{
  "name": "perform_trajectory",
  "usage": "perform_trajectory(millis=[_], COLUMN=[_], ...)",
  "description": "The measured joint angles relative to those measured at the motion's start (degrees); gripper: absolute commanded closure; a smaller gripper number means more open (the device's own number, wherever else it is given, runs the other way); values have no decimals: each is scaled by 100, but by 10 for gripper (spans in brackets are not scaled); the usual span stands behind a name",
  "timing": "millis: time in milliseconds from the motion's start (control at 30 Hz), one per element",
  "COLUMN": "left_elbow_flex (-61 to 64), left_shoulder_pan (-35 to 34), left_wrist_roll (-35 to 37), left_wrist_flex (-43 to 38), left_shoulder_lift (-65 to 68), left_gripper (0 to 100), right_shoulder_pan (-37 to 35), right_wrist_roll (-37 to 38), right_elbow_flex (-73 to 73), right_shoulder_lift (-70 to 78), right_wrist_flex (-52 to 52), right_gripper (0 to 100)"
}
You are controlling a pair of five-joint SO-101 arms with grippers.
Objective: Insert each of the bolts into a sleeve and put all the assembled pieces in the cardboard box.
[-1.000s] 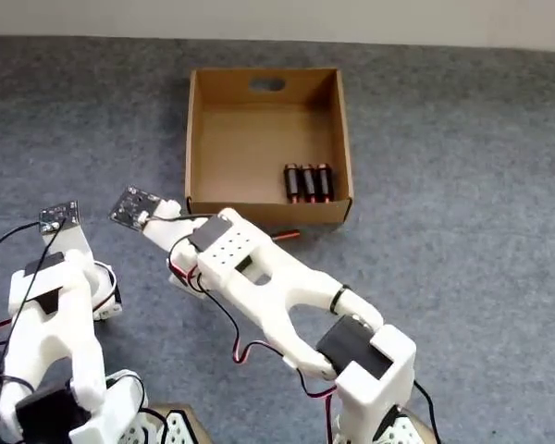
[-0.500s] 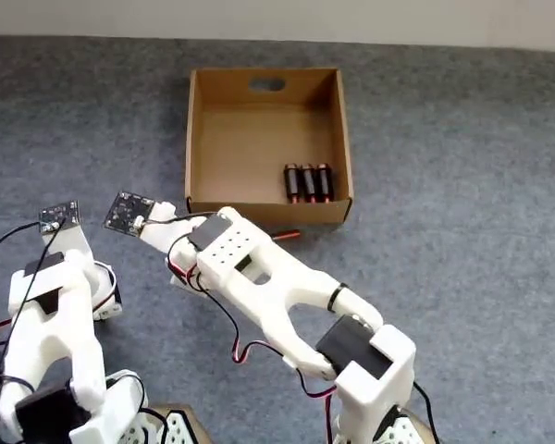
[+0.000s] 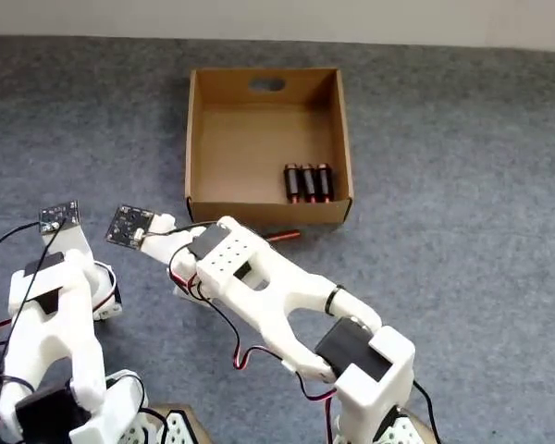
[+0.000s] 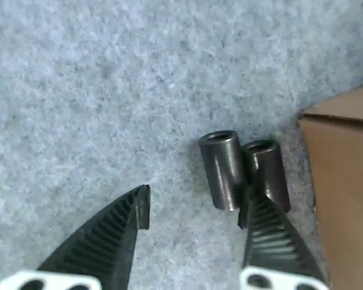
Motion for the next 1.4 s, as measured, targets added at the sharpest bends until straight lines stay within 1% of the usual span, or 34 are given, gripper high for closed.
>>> perform_trajectory(millis=[267,433,633,800,933,1000,1133,1200,1300,1400], left_elbow_flex=[0,0,0,0,0,0,0,0,0,0], left_shoulder_pan=[0,0,0,0,0,0,0,0,0,0], left_wrist_roll=[0,0,0,0,0,0,0,0,0,0], left_wrist_flex=[0,0,0,0,0,0,0,0,0,0], left_shoulder_lift=[0,0,0,0,0,0,0,0,0,0], left_gripper=[992,992,992,992,992,992,992,992,992,992], right_shoulder_pan=[-123,-237,-185,88,123,123,123,132,141,229], right_wrist_roll=[0,0,0,0,9,9,9,0,0,-18], right_elbow_flex=[-193,-211,-211,-211,-264,-308,-360,-475,-492,-466], right_shoulder_lift=[-35,-185,-97,492,835,879,888,923,835,580], right_wrist_flex=[818,923,404,-53,-220,-220,-229,-264,-264,114], right_gripper=[771,771,771,771,776,827,997,981,994,994])
